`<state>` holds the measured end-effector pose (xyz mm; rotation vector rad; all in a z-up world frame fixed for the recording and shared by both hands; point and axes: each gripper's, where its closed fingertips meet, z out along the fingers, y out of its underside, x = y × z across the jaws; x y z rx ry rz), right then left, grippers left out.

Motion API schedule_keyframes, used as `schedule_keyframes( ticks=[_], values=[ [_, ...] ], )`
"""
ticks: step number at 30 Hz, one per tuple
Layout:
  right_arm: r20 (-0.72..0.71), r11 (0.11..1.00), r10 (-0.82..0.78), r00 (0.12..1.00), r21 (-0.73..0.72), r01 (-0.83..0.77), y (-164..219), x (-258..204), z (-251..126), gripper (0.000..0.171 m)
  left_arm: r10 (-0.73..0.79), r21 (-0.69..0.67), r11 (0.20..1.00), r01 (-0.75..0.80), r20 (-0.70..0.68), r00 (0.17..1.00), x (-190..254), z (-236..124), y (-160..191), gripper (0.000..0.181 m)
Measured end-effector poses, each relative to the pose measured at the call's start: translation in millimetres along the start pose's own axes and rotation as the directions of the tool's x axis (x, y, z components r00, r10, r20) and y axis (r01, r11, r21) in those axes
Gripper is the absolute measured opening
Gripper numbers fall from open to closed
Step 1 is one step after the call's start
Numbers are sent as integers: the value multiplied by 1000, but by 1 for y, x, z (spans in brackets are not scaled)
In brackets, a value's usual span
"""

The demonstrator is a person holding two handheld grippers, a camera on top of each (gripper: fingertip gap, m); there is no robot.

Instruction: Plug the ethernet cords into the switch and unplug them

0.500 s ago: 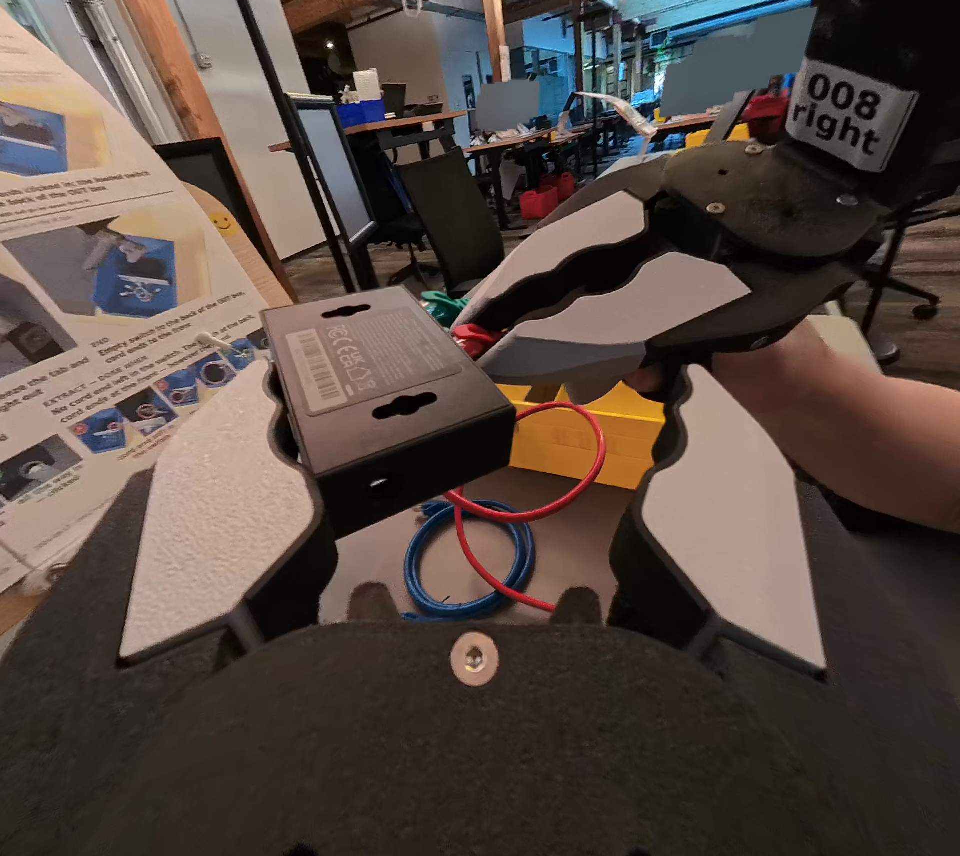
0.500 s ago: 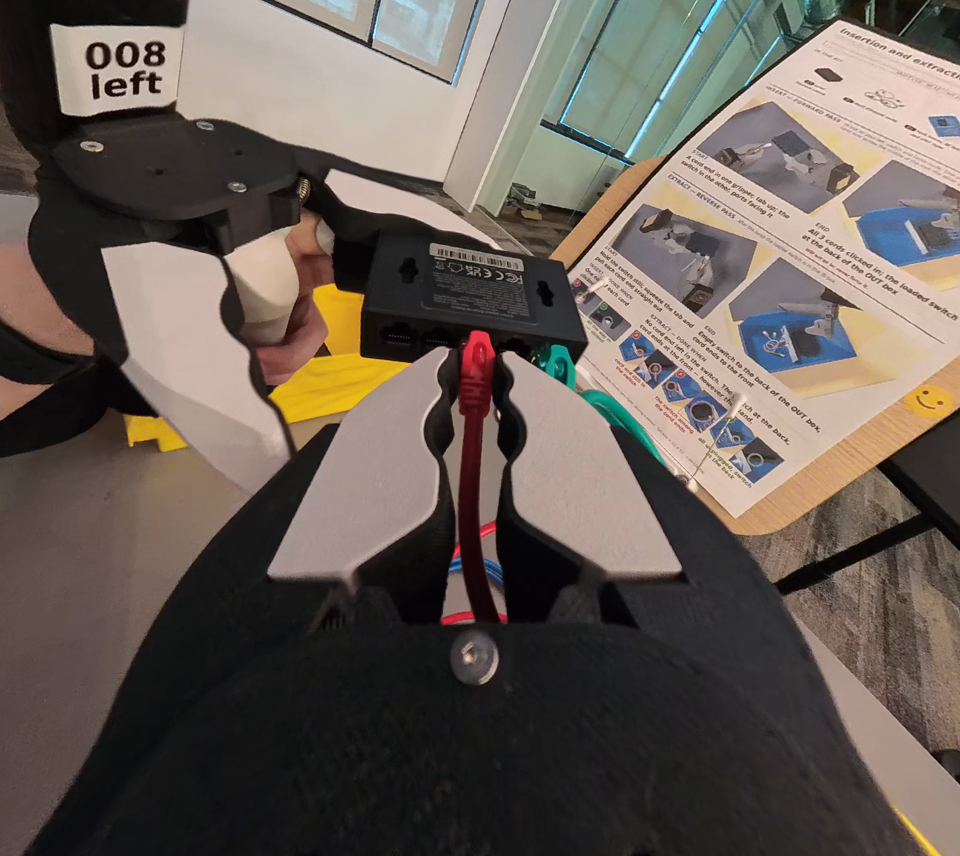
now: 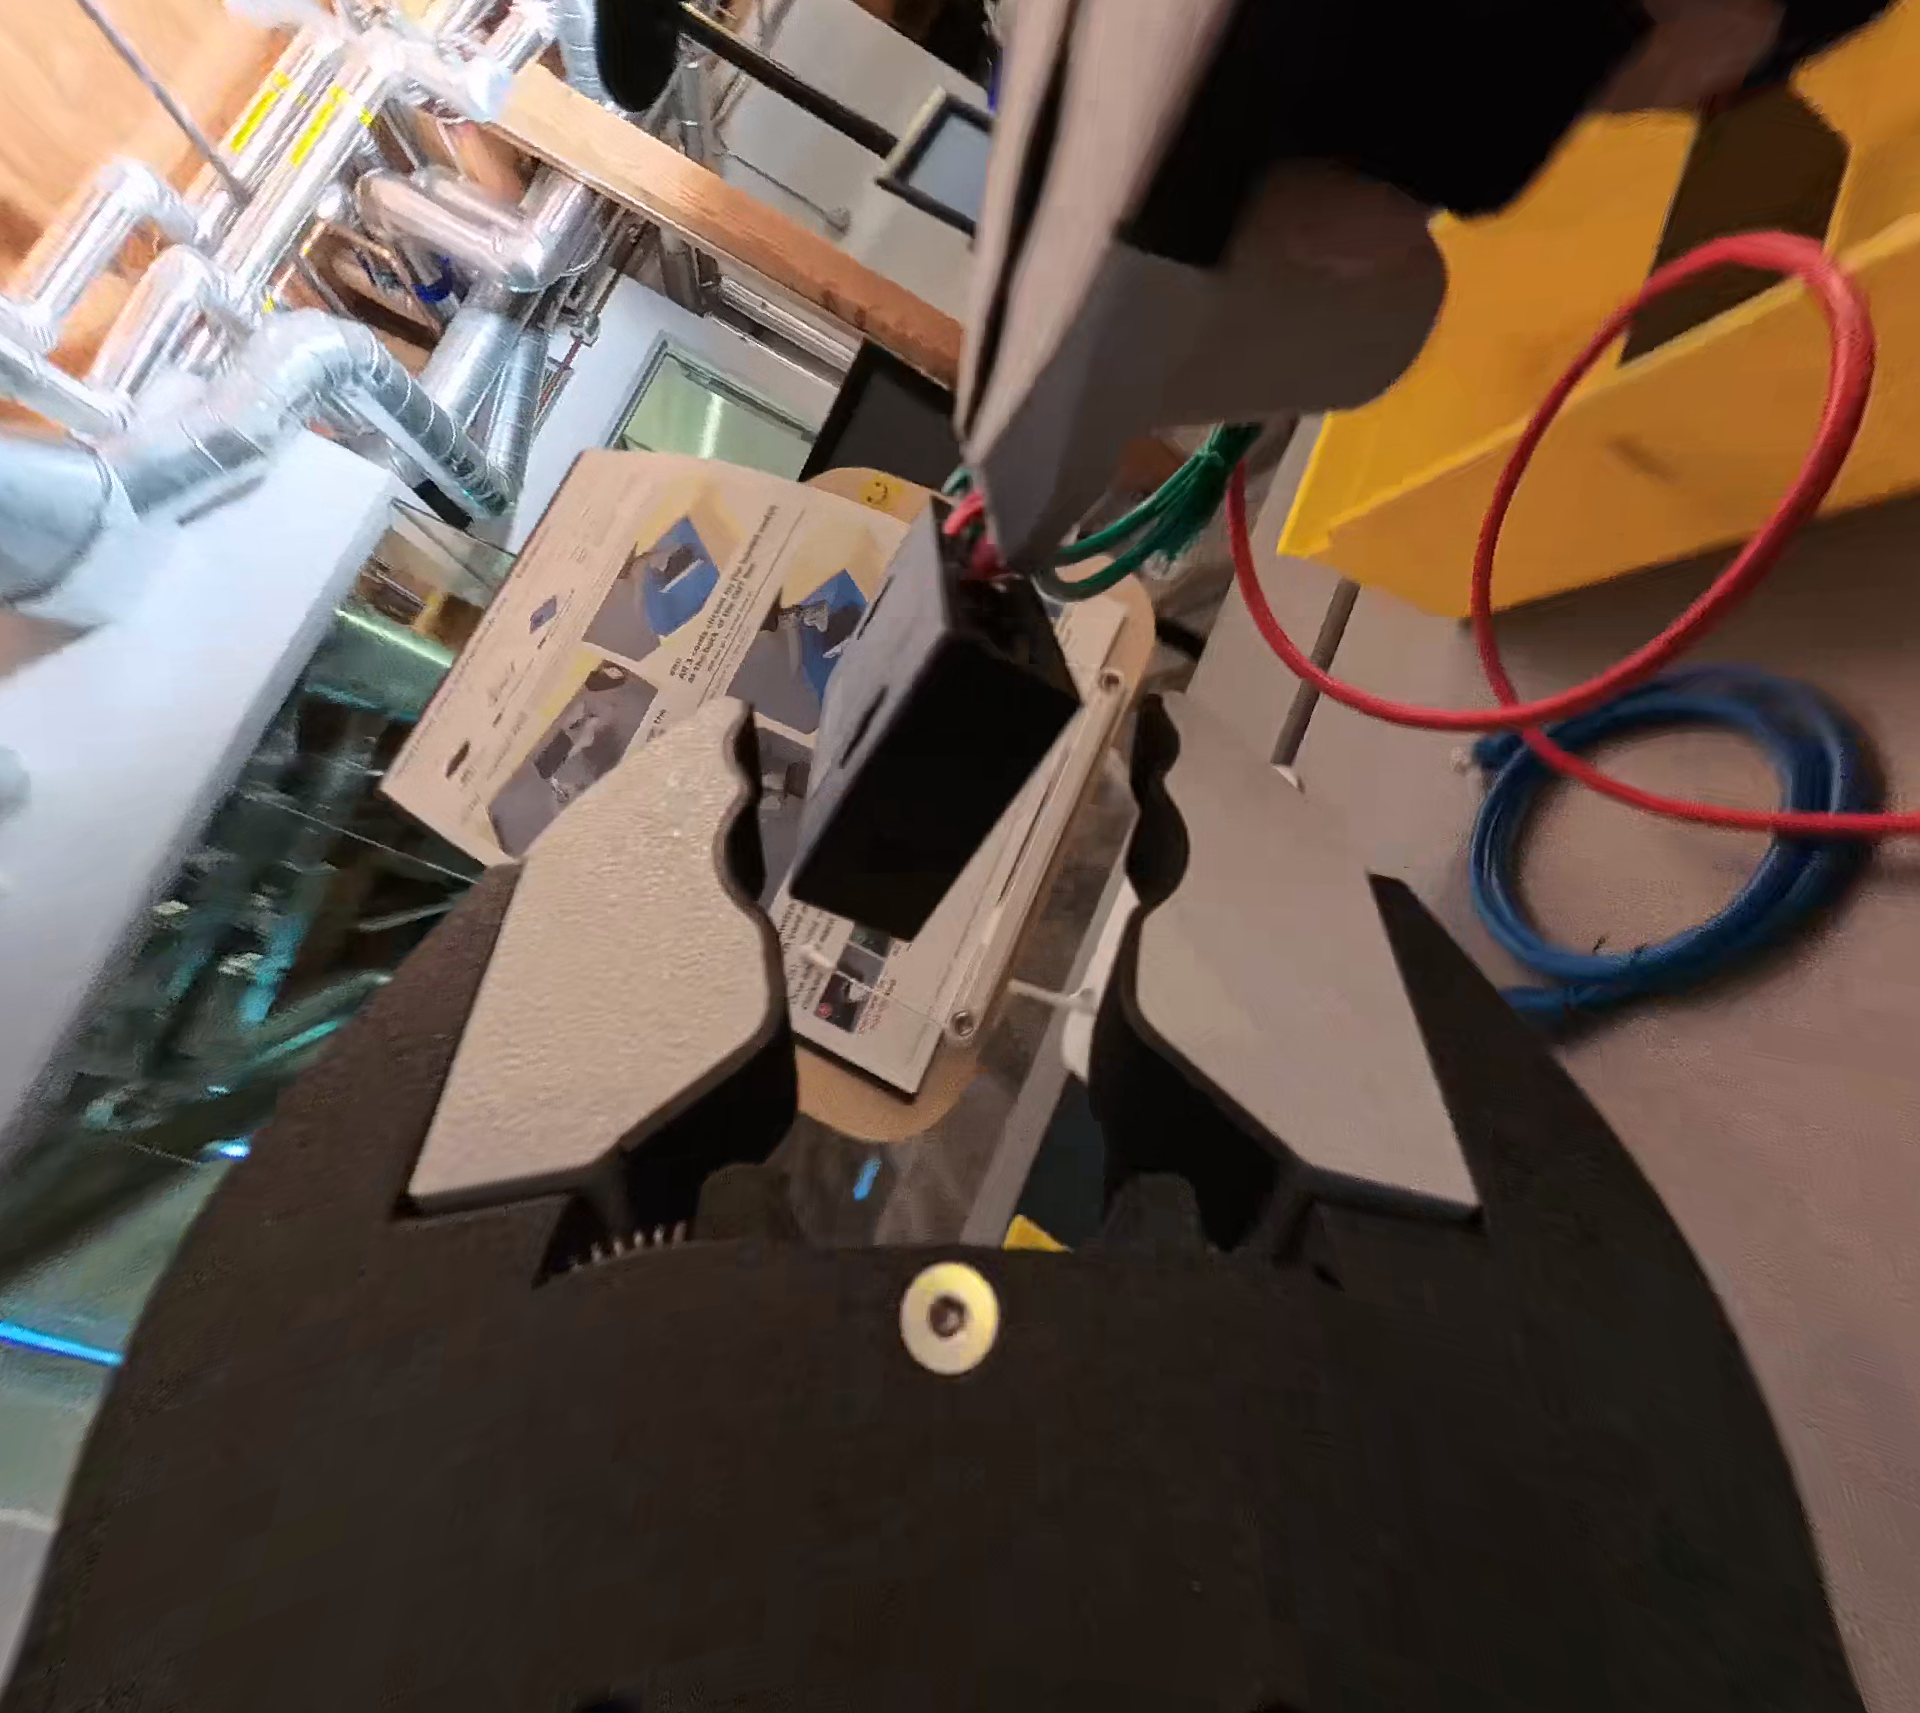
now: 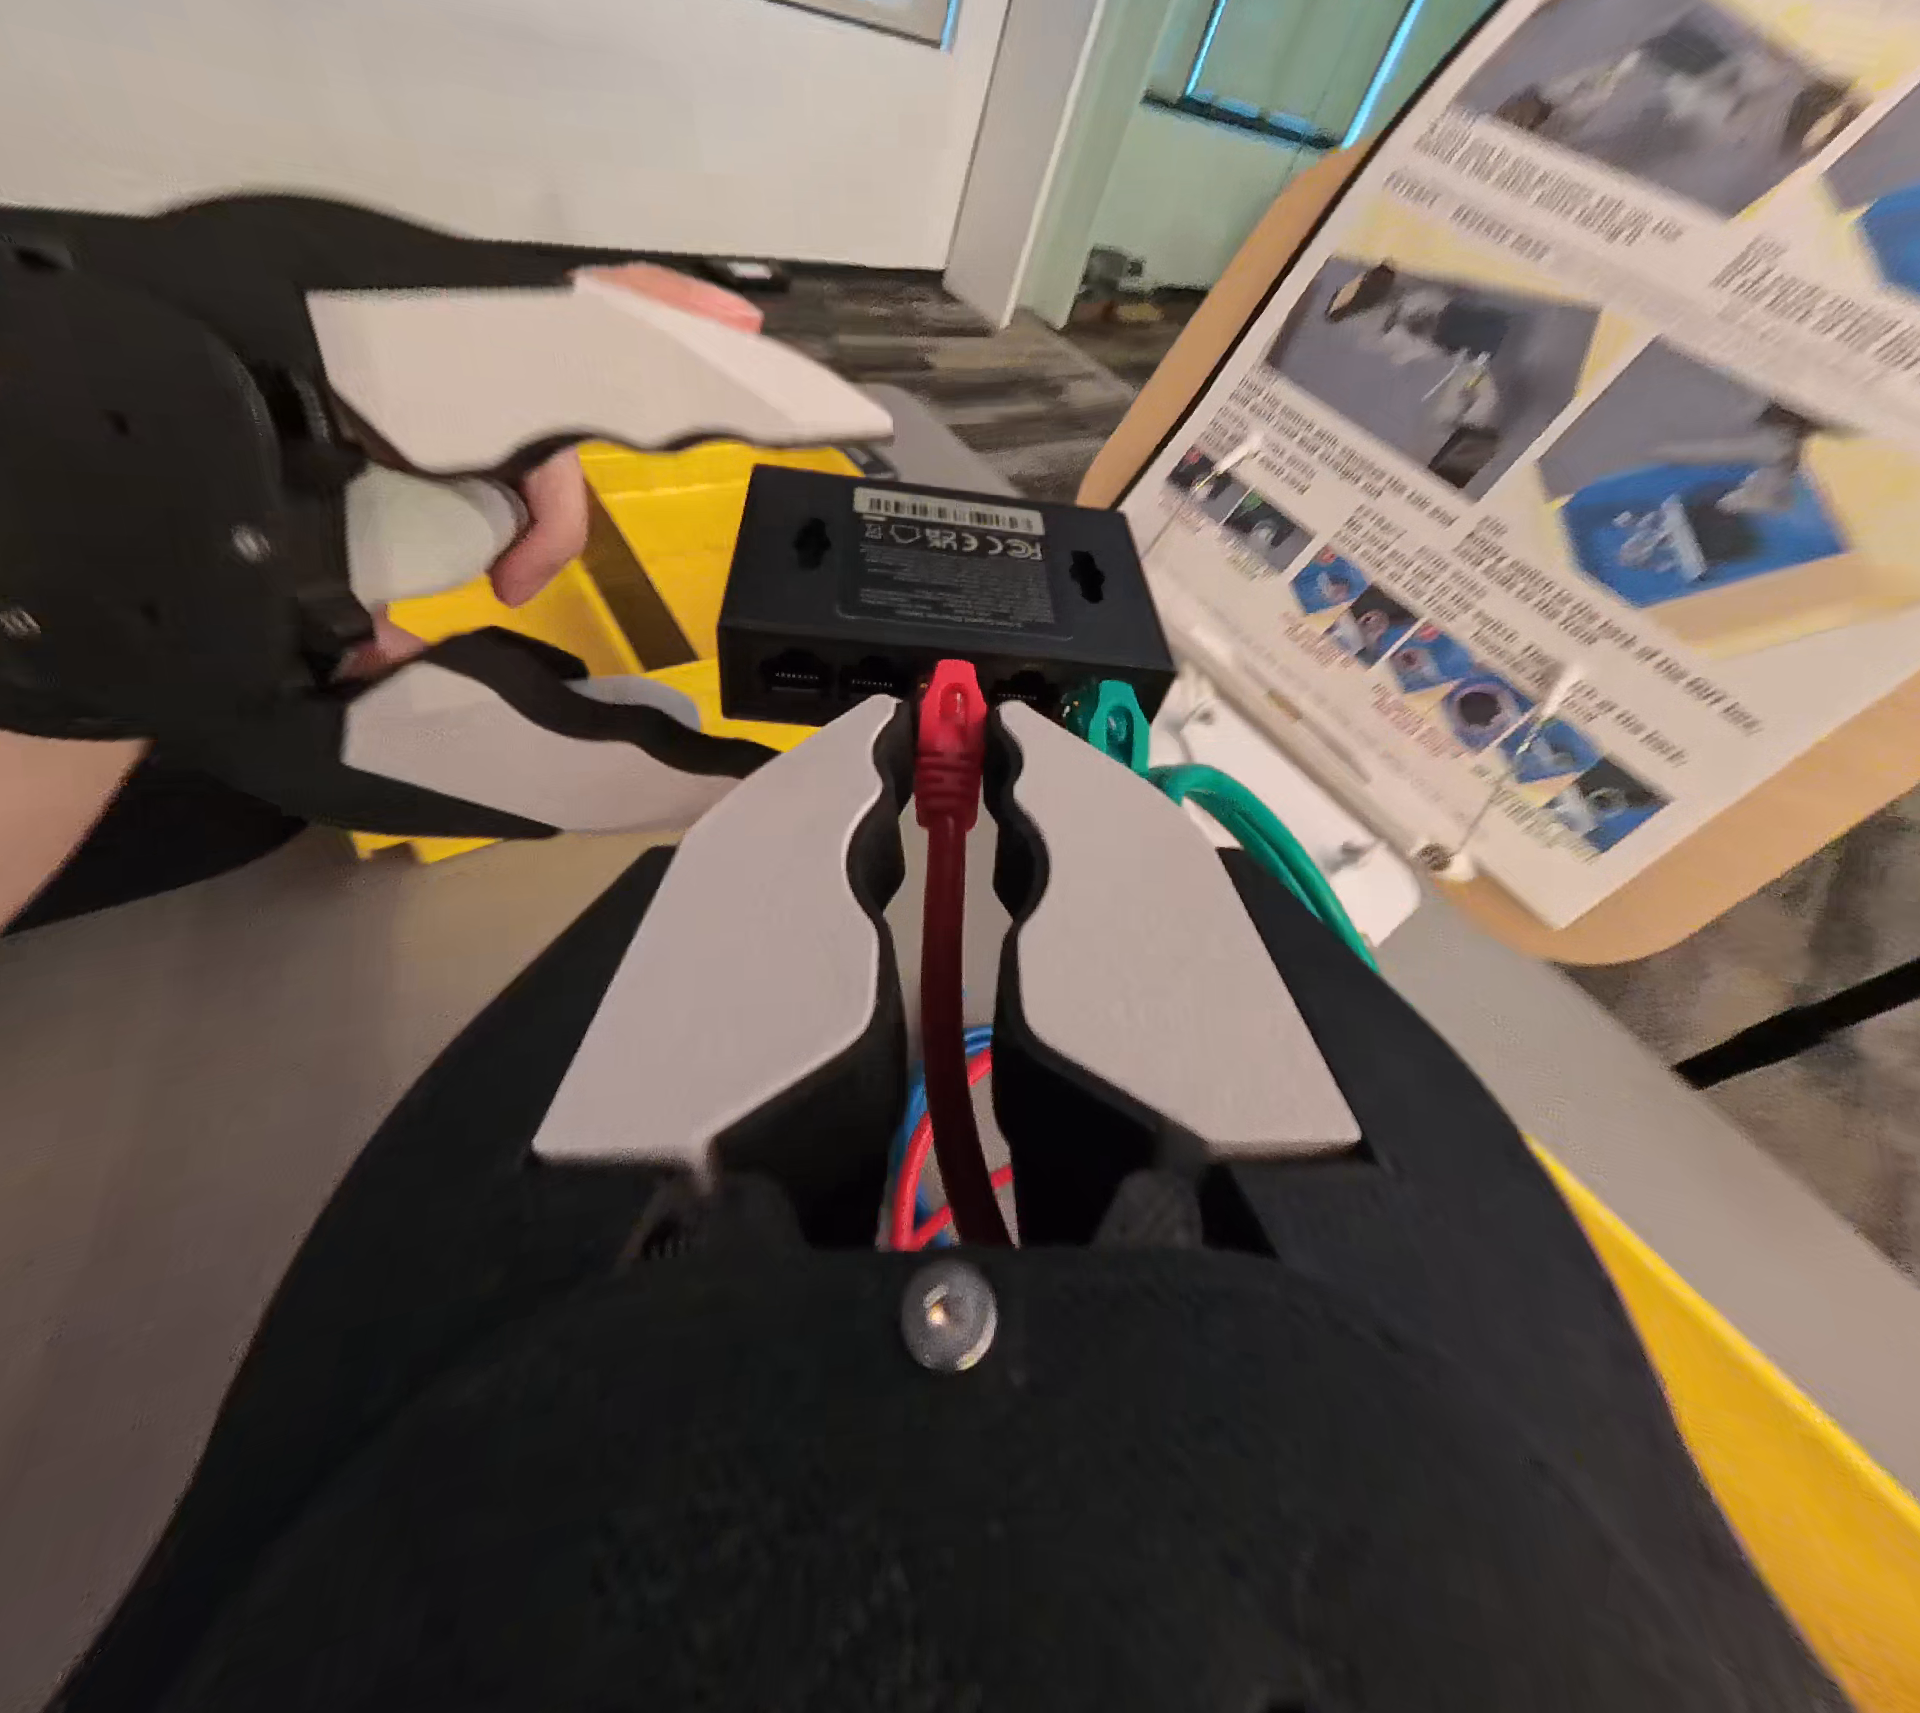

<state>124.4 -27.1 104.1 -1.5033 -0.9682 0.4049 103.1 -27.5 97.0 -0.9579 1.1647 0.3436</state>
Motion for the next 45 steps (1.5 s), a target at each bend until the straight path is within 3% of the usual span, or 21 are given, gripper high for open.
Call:
schedule_keyframes(
  ticks=[3, 7, 13, 19, 23, 25, 28, 31, 36, 45],
  values=[
    [66, 994, 85, 994, -79, -80, 11, -1, 0, 13, 182, -29, 983, -181, 49, 982, 8, 8, 5, 54],
    [92, 979, 117, 989, -176, -99, 27, -3, 2, 13, 297, -63, 954, -293, 63, 953, 19, 17, 15, 32],
    [85, 964, 104, 991, -253, -79, 44, 2, 8, 14, 252, -114, 960, -255, -41, 967, 35, 26, 26, 30],
    [79, 992, 67, 995, -117, -58, 24, 11, 3, 28, 250, -232, 941, -245, -8, 968, 20, 26, 51, 30],
    [117, 998, -57, 991, 38, 53, -11, 1, -24, 28, 230, -328, 925, -191, 82, 970, -17, 11, 74, 30],
    [164, 995, -95, 982, 42, 89, -15, -6, -35, 26, 228, -371, 915, -160, 148, 962, -41, -3, 85, 30],
    [223, 992, -93, 970, -67, 110, 7, -4, -39, 25, 212, -423, 901, -96, 238, 948, -74, -28, 101, 30],
    [222, 972, 24, 975, -232, 29, 43, 14, -29, 23, 218, -452, 890, -59, 309, 926, -100, -53, 110, 30],
    [-102, 877, 217, 971, -416, -240, 112, 71, 10, 16, 192, -440, 898, -7, 377, 906, -117, -70, 112, 30],
    [-2, 768, 149, 989, -629, -117, 200, 0, 81, 17, 194, -457, 890, -3, 372, 908, -118, -71, 118, 30]
  ],
)
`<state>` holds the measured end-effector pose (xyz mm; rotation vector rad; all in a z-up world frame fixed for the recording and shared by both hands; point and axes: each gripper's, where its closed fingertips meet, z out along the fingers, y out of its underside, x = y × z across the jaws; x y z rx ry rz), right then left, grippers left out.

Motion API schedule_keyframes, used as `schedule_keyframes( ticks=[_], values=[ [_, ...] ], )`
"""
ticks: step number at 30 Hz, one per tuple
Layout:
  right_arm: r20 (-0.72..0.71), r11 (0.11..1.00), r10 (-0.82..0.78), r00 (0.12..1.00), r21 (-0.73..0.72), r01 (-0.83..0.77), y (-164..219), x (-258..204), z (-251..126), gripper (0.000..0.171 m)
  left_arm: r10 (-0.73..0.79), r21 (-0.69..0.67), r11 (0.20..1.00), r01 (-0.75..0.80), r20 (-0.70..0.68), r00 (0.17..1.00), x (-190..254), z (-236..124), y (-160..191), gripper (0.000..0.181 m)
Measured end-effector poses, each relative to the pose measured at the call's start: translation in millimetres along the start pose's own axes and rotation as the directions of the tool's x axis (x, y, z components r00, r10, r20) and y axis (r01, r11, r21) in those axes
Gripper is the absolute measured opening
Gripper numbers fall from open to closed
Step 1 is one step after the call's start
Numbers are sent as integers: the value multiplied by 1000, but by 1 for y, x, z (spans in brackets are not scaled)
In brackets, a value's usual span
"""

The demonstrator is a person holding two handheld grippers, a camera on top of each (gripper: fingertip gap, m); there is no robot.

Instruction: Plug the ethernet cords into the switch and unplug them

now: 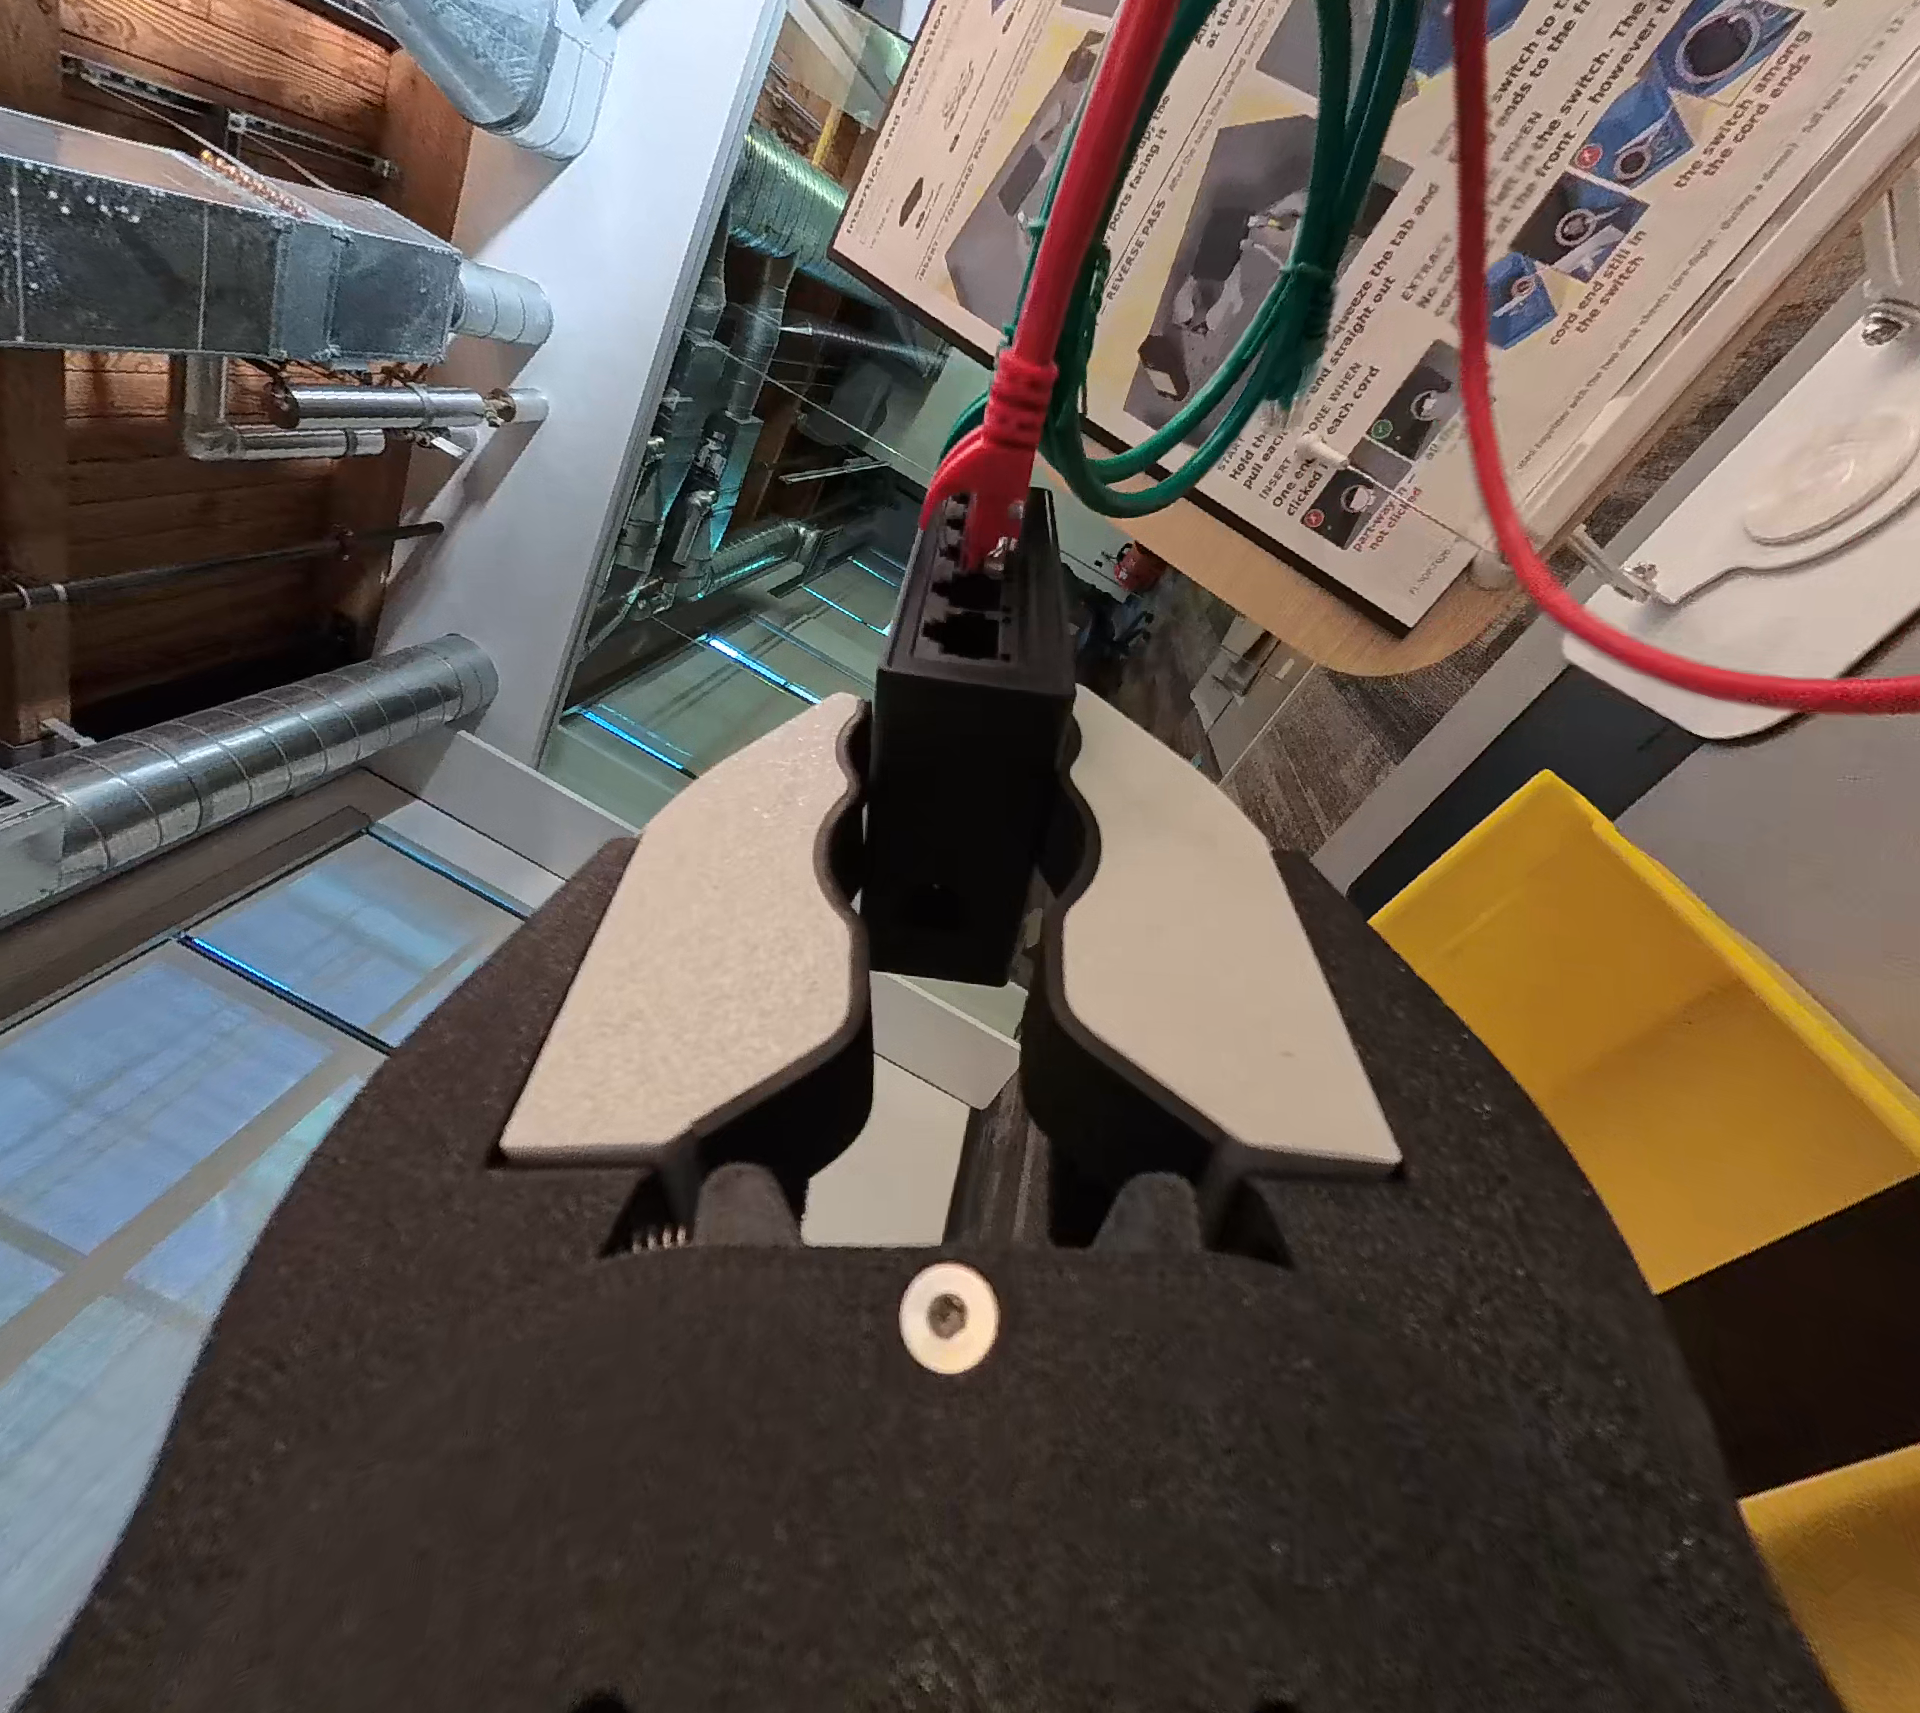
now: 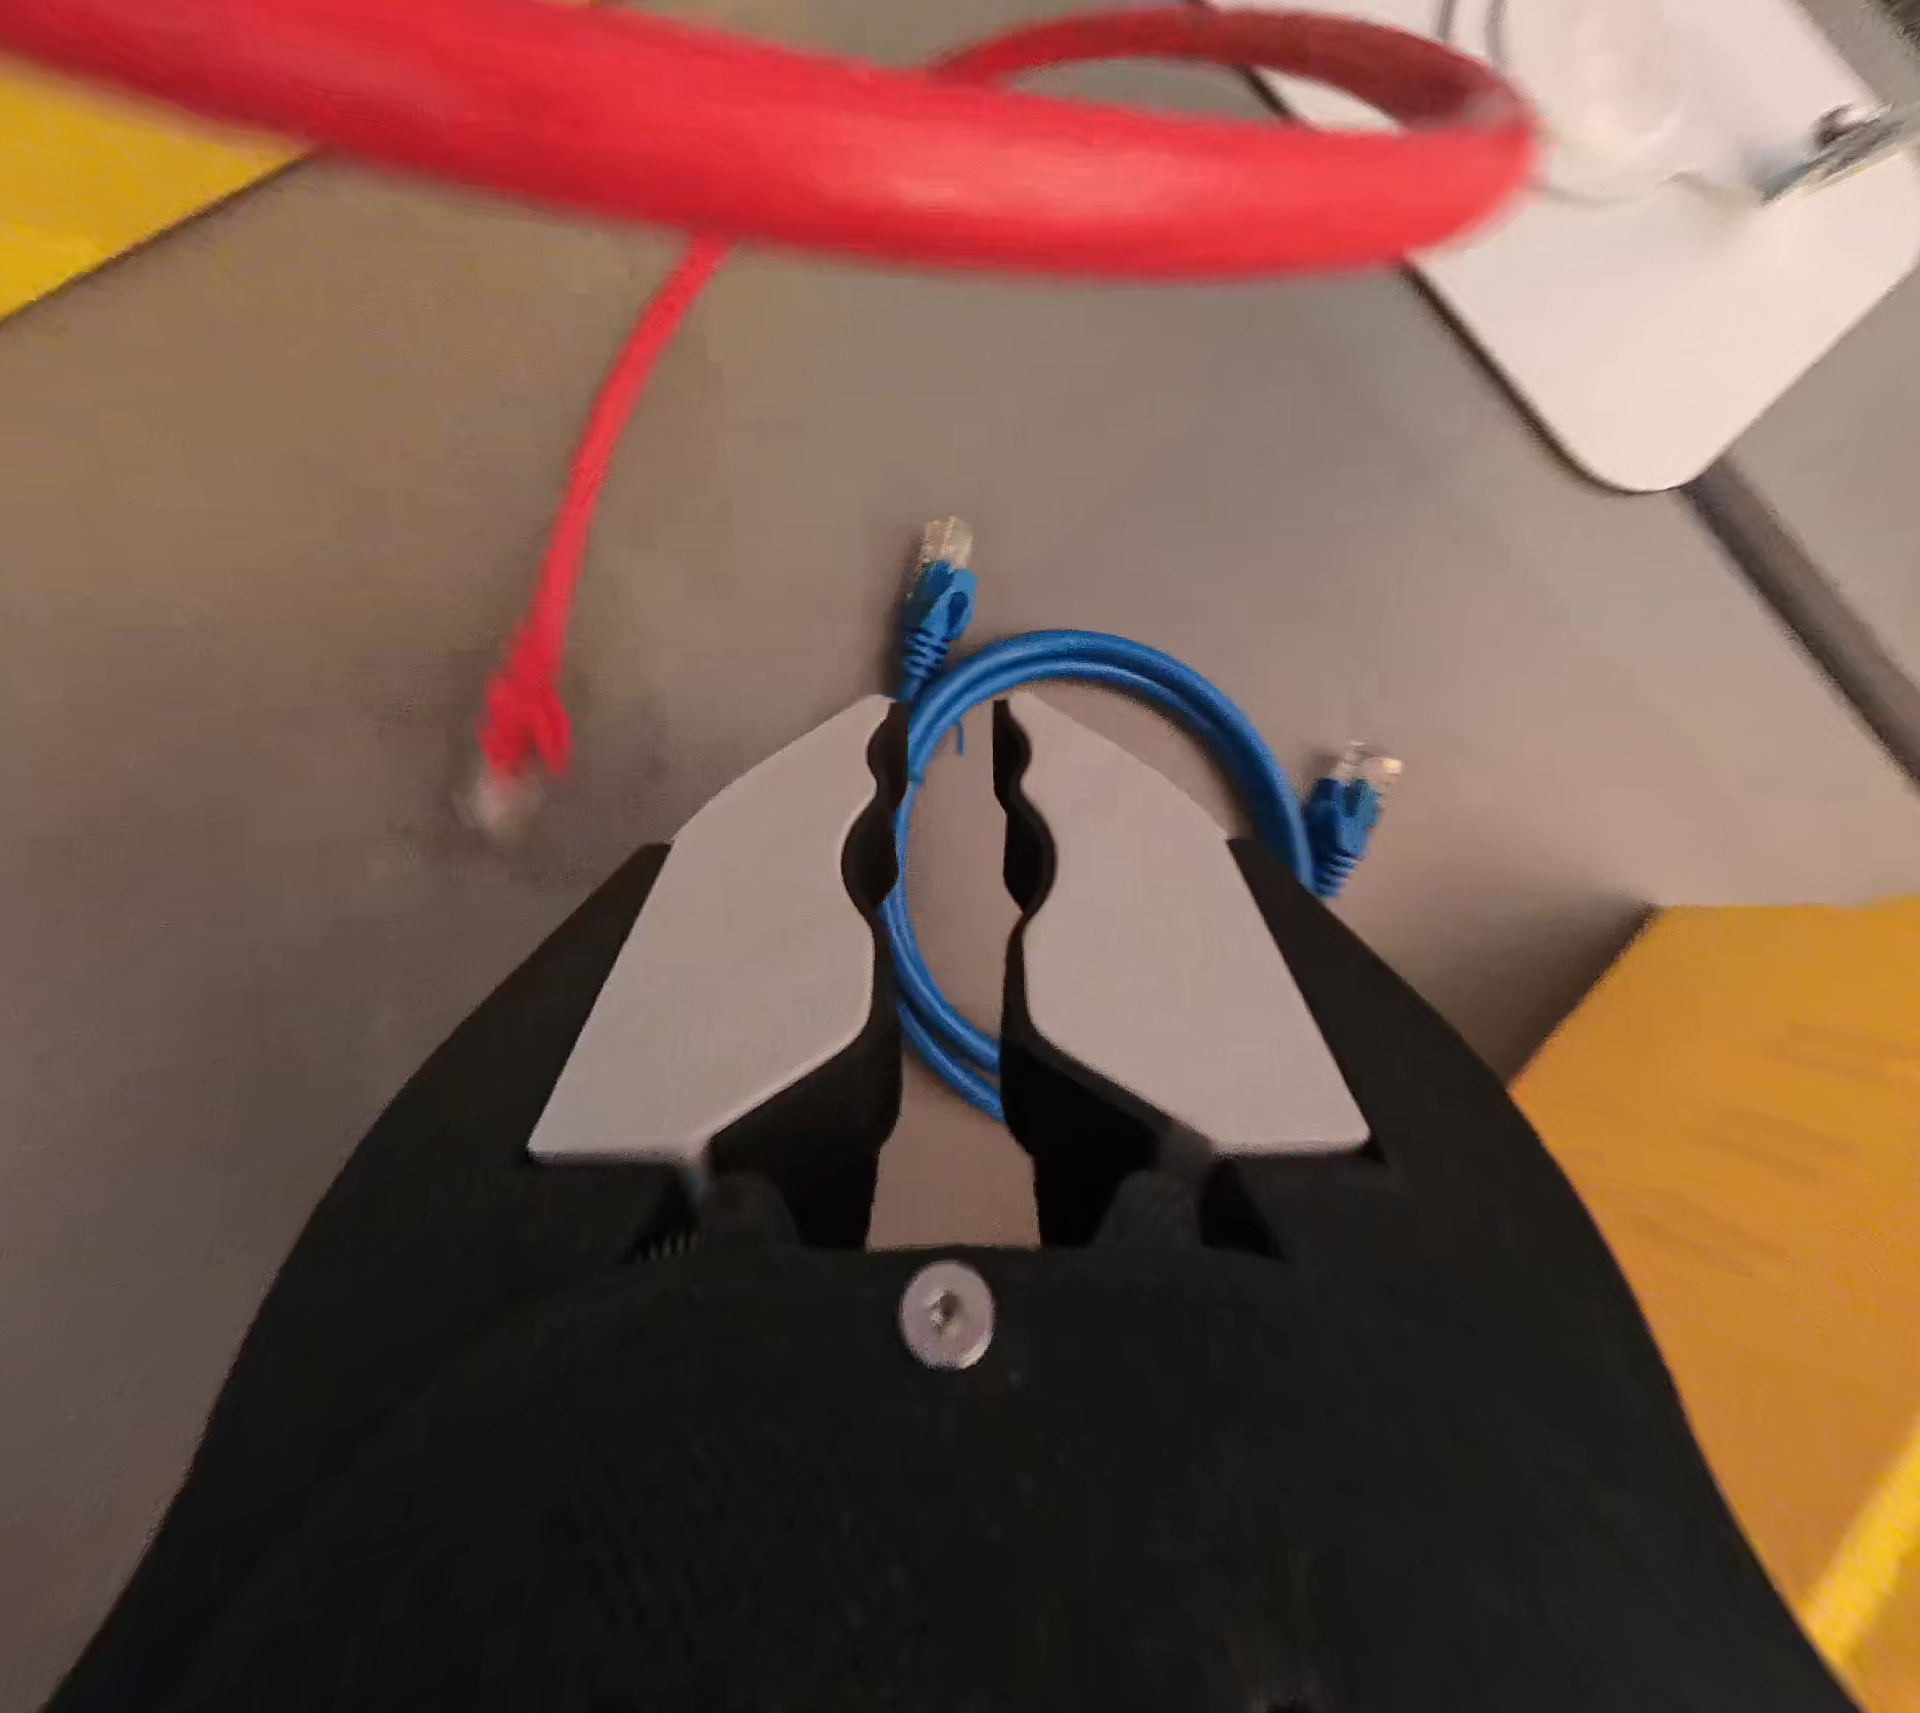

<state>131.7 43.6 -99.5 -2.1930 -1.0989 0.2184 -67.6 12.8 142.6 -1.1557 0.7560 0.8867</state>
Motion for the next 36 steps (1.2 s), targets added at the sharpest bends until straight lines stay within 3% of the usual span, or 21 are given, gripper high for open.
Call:
schedule_keyframes(
  ticks=[4, 9, 17, 25, 36],
  values=[
    [91, 992, 45, 995, 115, -56, -7, -12, 25, 19, 5, 8, 1000, -5, -2, 1000, 0, 0, -4, 30],
    [44, 985, -23, 999, 173, 15, -5, -2, 41, 20, -4, 10, 1000, 4, -1, 1000, -3, -2, -3, 30],
    [118, 997, 43, 992, 54, -50, 8, -3, 66, 27, -10, 8, 1000, 10, 2, 1000, -6, -3, -3, 30],
    [174, 996, 79, 981, 21, -84, 16, -6, 57, 31, -18, 11, 1000, 18, -9, 1000, -5, -2, -2, 30],
    [143, 997, 41, 989, -71, -31, 31, -2, 49, 19, -4, 27, 1000, 5, -23, 1000, 0, -2, -8, 30]
  ],
)
